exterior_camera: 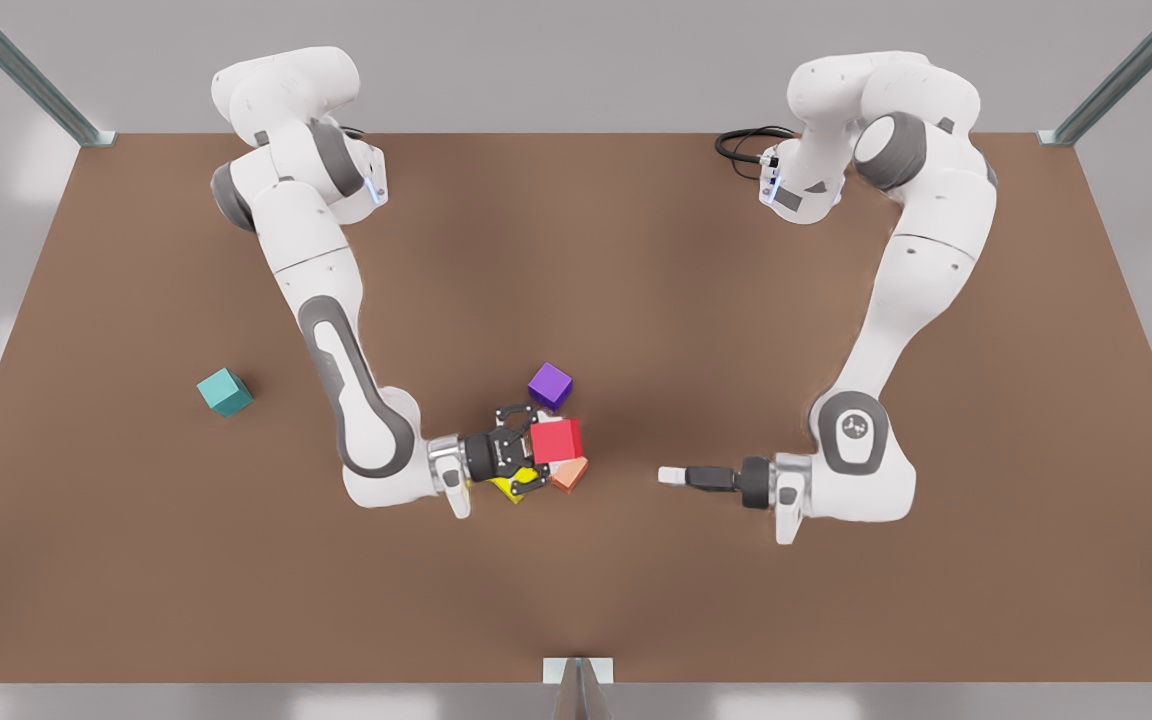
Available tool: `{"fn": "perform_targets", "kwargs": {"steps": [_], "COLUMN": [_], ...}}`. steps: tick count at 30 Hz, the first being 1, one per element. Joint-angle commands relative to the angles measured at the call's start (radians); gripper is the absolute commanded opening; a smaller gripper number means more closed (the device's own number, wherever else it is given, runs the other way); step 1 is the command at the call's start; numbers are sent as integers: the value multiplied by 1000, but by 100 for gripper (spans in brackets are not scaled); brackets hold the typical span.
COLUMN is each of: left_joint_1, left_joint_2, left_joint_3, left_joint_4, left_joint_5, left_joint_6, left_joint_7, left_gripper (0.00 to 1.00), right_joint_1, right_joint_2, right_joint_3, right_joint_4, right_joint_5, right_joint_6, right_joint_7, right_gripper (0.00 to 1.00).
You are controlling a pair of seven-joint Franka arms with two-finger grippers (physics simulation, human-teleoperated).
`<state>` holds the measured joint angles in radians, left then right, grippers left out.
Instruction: Pick up red wooden cube and pass to hand red wooden cube and place in blue wooden cube
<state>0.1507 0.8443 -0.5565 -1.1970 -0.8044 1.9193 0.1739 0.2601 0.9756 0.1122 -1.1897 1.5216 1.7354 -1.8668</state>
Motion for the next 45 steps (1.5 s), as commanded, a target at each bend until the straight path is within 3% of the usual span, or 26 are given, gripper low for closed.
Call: {"fn": "perform_targets", "kwargs": {"steps": [1, 2, 4, 9, 10, 11, 12, 15, 21, 27, 45], "left_joint_1": [-43, -86, -59, 119, 139, -68, -168, -175, -188, -188, -188], "left_joint_2": [-160, -192, -246, -270, -362, -591, -715, -645, -619, -617, -610], "left_joint_3": [-13, -40, -62, -112, -82, 228, 394, 388, 375, 375, 374], "left_joint_4": [-1, 4, 7, 53, -15, -279, -426, -240, -239, -239, -239], "left_joint_5": [823, 1040, 1064, 1079, 1061, 951, 907, 896, 867, 864, 864], "left_joint_6": [-344, -476, -533, -746, -679, -489, -382, -563, -603, -603, -603], "left_joint_7": [-333, -414, -657, -656, -619, -456, -116, -103, -103, -103, -103], "left_gripper": [100, 100, 100, 100, 100, 100, 100, 100, 100, 100, 100], "right_joint_1": [-76, -133, -196, -196, -194, -196, -196, -213, -321, -375, -453], "right_joint_2": [-49, -119, -205, -359, -397, -435, -466, -566, -615, -656, -675], "right_joint_3": [-5, -6, -8, -128, -152, -154, -154, -174, -184, -186, -186], "right_joint_4": [-17, -85, -117, -234, -286, -359, -438, -600, -656, -788, -938], "right_joint_5": [-250, -417, -687, -1245, -1302, -1356, -1420, -1482, -1670, -1703, -1770], "right_joint_6": [-45, -57, -59, 78, 99, 148, 240, 340, 409, 408, 469], "right_joint_7": [-3, 29, 210, 758, 769, 802, 808, 808, 788, 778, 764], "right_gripper": [56, 56, 56, 56, 56, 56, 56, 56, 56, 56, 56]}}
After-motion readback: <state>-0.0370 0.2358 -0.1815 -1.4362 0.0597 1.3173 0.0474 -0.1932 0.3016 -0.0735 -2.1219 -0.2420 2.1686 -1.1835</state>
